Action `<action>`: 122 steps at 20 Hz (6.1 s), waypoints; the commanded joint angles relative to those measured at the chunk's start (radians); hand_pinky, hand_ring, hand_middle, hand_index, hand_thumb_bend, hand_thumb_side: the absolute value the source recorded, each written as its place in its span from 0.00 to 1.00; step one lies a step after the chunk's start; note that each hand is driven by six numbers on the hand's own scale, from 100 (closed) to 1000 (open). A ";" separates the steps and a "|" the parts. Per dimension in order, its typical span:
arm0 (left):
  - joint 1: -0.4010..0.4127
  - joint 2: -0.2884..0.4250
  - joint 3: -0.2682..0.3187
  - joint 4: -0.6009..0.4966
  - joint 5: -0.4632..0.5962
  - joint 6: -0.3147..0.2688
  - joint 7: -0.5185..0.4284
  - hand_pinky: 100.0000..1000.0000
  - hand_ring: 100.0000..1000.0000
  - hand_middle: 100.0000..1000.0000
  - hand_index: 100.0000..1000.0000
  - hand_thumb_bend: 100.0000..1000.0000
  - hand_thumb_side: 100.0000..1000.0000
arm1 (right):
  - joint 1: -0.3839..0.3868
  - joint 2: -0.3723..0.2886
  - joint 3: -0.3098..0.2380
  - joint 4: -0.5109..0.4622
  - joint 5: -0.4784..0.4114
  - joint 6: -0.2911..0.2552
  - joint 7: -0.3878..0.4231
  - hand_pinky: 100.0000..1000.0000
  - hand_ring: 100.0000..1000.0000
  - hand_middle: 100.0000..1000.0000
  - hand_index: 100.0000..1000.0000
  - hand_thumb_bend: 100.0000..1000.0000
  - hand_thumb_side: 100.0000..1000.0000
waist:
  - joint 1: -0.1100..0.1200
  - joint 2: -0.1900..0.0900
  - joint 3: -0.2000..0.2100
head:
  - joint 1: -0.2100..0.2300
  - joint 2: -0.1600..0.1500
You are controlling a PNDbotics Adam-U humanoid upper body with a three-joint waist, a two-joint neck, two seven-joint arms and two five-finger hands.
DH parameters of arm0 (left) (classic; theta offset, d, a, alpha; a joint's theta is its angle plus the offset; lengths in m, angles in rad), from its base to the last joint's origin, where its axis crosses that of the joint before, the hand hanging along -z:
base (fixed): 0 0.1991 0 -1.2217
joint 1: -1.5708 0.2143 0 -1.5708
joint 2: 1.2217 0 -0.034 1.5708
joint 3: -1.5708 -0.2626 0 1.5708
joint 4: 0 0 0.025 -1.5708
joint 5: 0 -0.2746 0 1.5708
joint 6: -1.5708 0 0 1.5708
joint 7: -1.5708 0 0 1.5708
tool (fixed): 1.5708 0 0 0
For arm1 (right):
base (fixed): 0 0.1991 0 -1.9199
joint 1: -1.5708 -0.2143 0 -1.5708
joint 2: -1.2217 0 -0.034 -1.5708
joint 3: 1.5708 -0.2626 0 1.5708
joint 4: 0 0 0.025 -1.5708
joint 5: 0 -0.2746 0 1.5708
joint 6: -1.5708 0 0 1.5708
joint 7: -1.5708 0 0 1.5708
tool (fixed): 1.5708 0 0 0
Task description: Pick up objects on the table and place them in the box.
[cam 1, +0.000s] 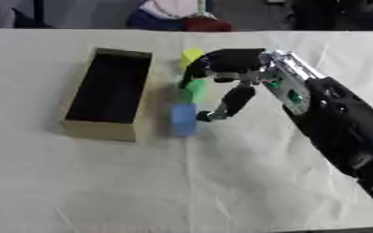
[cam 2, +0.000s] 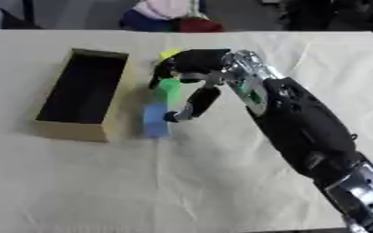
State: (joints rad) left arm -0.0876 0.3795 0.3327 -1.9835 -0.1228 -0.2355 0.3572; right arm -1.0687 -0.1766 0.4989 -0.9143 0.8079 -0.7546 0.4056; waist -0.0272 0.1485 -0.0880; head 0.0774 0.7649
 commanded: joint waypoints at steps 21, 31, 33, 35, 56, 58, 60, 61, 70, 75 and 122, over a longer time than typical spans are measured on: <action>-0.014 0.023 0.000 -0.016 -0.002 0.001 -0.012 0.71 0.57 0.70 0.80 0.00 0.74 | 0.062 0.036 -0.008 -0.105 0.122 0.196 -0.006 0.87 0.82 0.63 0.85 0.28 0.63 | 0.004 -0.005 0.009 | -0.007 0.005; -0.015 0.022 0.000 -0.016 -0.003 0.002 -0.015 0.71 0.57 0.70 0.80 0.00 0.75 | 0.067 0.037 -0.012 -0.128 0.181 0.271 -0.085 0.89 0.85 0.72 0.87 0.25 0.66 | 0.004 0.000 0.005 | -0.007 0.005; -0.017 0.022 0.000 -0.016 -0.003 0.003 -0.017 0.71 0.57 0.69 0.80 0.00 0.74 | 0.070 0.037 -0.011 -0.128 0.181 0.270 -0.086 0.89 0.85 0.72 0.87 0.23 0.68 | 0.004 0.001 0.005 | -0.007 0.005; -0.018 0.022 0.000 -0.016 -0.003 0.002 -0.018 0.71 0.57 0.69 0.80 0.00 0.74 | 0.072 0.038 -0.010 -0.122 0.177 0.266 -0.075 0.89 0.86 0.72 0.87 0.22 0.70 | 0.004 0.001 0.006 | -0.007 0.005; -0.026 0.017 0.000 -0.016 0.000 -0.001 -0.018 0.71 0.57 0.69 0.80 0.00 0.74 | 0.118 0.052 -0.040 -0.129 0.166 0.332 0.032 0.88 0.84 0.68 0.89 0.22 0.66 | 0.007 0.011 0.020 | -0.013 0.005; -0.025 0.017 0.000 -0.016 0.000 -0.001 -0.019 0.71 0.57 0.69 0.80 0.00 0.74 | 0.129 0.048 -0.046 -0.140 0.160 0.340 0.044 0.88 0.84 0.68 0.89 0.21 0.63 | 0.007 0.013 0.020 | -0.013 0.005; -0.026 0.017 0.000 -0.016 0.000 -0.002 -0.019 0.71 0.57 0.69 0.80 0.00 0.74 | 0.135 0.045 -0.048 -0.147 0.148 0.345 0.063 0.88 0.84 0.68 0.89 0.21 0.62 | 0.007 0.014 0.019 | -0.013 0.005; -0.026 0.016 0.000 -0.016 0.000 -0.002 -0.020 0.71 0.57 0.69 0.80 0.00 0.74 | 0.136 0.044 -0.048 -0.149 0.140 0.348 0.073 0.88 0.84 0.68 0.89 0.20 0.62 | 0.007 0.015 0.018 | -0.013 0.005; -0.027 0.015 0.000 -0.016 -0.001 -0.002 -0.022 0.71 0.57 0.69 0.80 0.00 0.74 | 0.147 0.046 -0.051 -0.160 0.055 0.384 0.146 0.86 0.84 0.65 0.88 0.08 0.62 | 0.009 0.018 0.019 | -0.018 0.005; -0.027 0.014 -0.001 -0.016 -0.001 -0.003 -0.025 0.71 0.57 0.69 0.79 0.00 0.74 | 0.142 0.047 -0.042 -0.173 0.016 0.395 0.183 0.84 0.83 0.62 0.83 0.04 0.63 | 0.009 0.018 0.019 | -0.018 0.005; -0.024 0.014 0.001 -0.016 -0.003 -0.002 -0.034 0.71 0.58 0.69 0.78 0.00 0.72 | 0.165 0.051 -0.038 -0.193 0.052 0.424 0.122 0.73 0.72 0.41 0.78 0.00 0.00 | 0.009 0.015 0.014 | -0.027 0.005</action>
State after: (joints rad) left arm -0.1048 0.3787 0.3300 -1.9835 -0.1228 -0.2375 0.3269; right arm -0.8940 -0.1187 0.4618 -1.1044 0.8827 -0.3371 0.5128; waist -0.0213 0.1759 -0.0738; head 0.0501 0.7649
